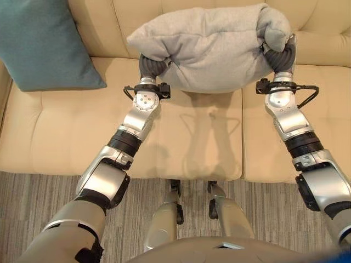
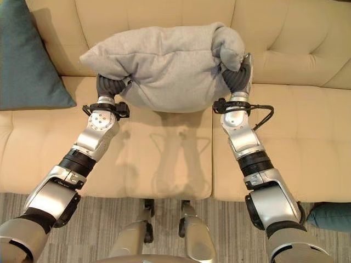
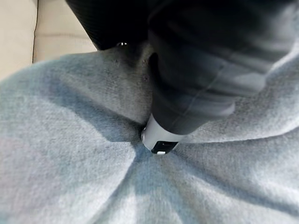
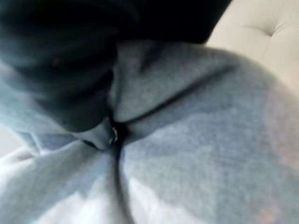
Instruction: Pick up all the scattered cushions and arrange them neatly on the sofa.
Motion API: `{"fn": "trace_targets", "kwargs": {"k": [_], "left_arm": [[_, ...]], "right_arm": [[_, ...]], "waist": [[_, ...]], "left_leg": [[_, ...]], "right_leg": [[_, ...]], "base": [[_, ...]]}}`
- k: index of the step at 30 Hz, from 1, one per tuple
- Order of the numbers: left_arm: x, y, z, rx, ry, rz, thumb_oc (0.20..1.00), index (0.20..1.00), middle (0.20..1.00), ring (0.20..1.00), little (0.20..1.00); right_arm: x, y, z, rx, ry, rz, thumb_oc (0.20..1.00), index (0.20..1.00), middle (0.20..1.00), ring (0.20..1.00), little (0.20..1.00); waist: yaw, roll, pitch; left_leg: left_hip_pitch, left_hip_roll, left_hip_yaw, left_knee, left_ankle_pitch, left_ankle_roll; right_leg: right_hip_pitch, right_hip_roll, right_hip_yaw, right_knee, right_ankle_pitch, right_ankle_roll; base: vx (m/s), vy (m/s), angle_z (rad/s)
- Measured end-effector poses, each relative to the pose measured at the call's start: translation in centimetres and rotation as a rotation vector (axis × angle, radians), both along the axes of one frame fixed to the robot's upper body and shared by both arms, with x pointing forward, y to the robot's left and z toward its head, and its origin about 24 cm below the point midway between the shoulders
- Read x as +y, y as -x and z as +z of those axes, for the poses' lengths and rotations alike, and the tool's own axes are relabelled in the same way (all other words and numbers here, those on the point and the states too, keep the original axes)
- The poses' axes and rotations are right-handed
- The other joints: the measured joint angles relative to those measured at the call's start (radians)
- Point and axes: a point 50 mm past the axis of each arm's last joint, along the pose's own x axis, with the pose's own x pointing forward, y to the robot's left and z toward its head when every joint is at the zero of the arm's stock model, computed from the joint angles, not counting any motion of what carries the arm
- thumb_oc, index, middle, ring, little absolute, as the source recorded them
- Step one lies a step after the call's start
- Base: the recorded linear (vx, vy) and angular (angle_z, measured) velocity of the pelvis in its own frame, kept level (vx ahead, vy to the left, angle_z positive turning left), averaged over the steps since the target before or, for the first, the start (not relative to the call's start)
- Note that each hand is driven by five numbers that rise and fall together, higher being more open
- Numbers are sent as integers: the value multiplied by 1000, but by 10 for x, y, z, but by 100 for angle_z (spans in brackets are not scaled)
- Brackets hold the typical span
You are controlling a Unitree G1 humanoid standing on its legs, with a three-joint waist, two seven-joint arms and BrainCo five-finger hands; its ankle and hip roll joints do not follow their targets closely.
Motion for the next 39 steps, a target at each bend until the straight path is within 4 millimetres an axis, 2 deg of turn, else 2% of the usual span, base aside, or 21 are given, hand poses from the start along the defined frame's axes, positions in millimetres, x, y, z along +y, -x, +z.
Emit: {"fn": "trace_targets", "kwargs": {"k": [3,12,17,21,22,23,24,25,26,27,29,31,32,33,34,36,39], "left_arm": [[-5,-1,7,-16,-13,-3,200,200,200,200,200],[-10,0,2,2,23,-11,200,200,200,200,200],[-6,0,-1,6,12,12,200,200,200,200,200],[-3,0,2,-2,11,31,200,200,200,200,200],[-2,0,4,-8,9,32,573,573,573,573,573],[-2,-1,7,-17,6,34,1000,1000,1000,1000,1000],[1,-3,12,-29,-7,41,1000,1000,1000,1000,1000],[2,-7,22,-45,-17,54,1000,1000,1000,1000,1000],[1,-11,31,-61,-30,61,1000,1000,1000,1000,1000],[4,-17,52,-95,-58,84,1000,1000,1000,1000,1000],[13,-18,77,-158,-82,110,1000,1000,1000,1000,1000],[37,-27,107,-172,-223,213,1000,1000,1000,1000,1000],[44,-27,122,-195,-237,247,1000,1000,1000,1000,1000],[45,-27,134,-217,-247,256,1000,1000,1000,1000,1000],[50,-27,141,-217,-244,285,1000,1000,1000,1000,1000],[58,-29,136,-180,-242,312,1000,1000,1000,1000,1000],[69,-27,132,-173,-237,334,1000,1000,1000,1000,1000]], "right_arm": [[-5,-5,13,-18,9,-26,200,200,200,200,200],[-6,-6,5,9,6,-37,200,200,200,200,200],[-2,-6,-5,44,1,-38,200,200,200,200,200],[-2,-7,-5,47,4,-39,200,200,200,200,200],[-1,-7,-4,45,5,-39,200,200,200,200,200],[-1,-8,-3,46,7,-44,216,216,216,216,216],[-1,-12,-2,57,18,-56,536,536,536,536,536],[-4,-16,3,61,19,-77,903,903,903,903,903],[-4,-19,10,51,22,-85,1000,1000,1000,1000,1000],[-2,-24,28,23,39,-100,1000,1000,1000,1000,1000],[6,-26,56,-45,54,-94,1000,1000,1000,1000,1000],[-8,-28,95,-99,130,-158,1000,1000,1000,1000,1000],[-9,-26,114,-135,152,-168,1000,1000,1000,1000,1000],[-20,-23,134,-160,196,-221,1000,1000,1000,1000,1000],[-52,-13,153,-173,243,-340,1000,1000,1000,1000,1000],[-89,-1,160,-160,255,-470,1000,1000,1000,1000,1000],[-93,-2,153,-135,247,-484,1000,1000,1000,1000,1000]], "waist": [[-4,0,0],[-4,0,0],[-6,1,0],[-2,3,-1],[-2,3,-1],[-1,4,-1],[0,4,-1],[1,5,0],[2,6,0],[4,8,0],[6,17,3],[13,23,4],[16,23,4],[32,24,4],[49,27,2],[60,26,2],[54,26,2]], "left_leg": [[-47,4,-1,0,3,-4],[-62,4,-2,4,10,-15],[-63,4,-1,5,10,-15],[-98,6,-2,5,10,-15],[-110,8,-3,5,10,-15],[-119,9,-4,5,10,-15],[-126,10,-4,5,11,-15],[-133,11,-5,6,13,-15],[-141,11,-6,6,19,-19],[-164,13,-13,5,25,-28],[-191,16,-20,5,41,-33],[-212,19,-22,6,48,-39],[-218,19,-23,6,51,-43],[-219,19,-25,8,51,-44],[-221,20,-45,8,58,-54],[-219,22,-62,13,66,-66],[-219,20,-75,16,66,-66]], "right_leg": [[-49,4,0,0,0,0],[-65,3,1,0,1,-1],[-69,3,2,0,2,-3],[-106,6,3,0,10,-13],[-119,7,3,0,13,-18],[-128,9,3,0,17,-19],[-136,10,3,0,21,-19],[-143,11,3,0,22,-19],[-150,11,3,0,25,-19],[-174,13,2,0,31,-24],[-201,15,2,0,39,-29],[-220,18,-1,1,41,-32],[-224,18,-2,1,42,-33],[-224,18,-2,1,42,-33],[-217,17,-23,1,42,-33],[-199,17,-39,1,42,-33],[-196,15,-48,6,42,-33]], "base": [[-6,-60,-3],[12,-23,-1],[-8,-2,-1],[0,0,0],[-20,-6,-3],[-27,-9,-3],[0,0,0],[0,0,0],[0,0,0],[-31,0,2],[0,0,0],[-1,1,2],[12,-16,4],[34,-30,16],[46,-32,32],[41,-18,36],[24,-9,10]]}}
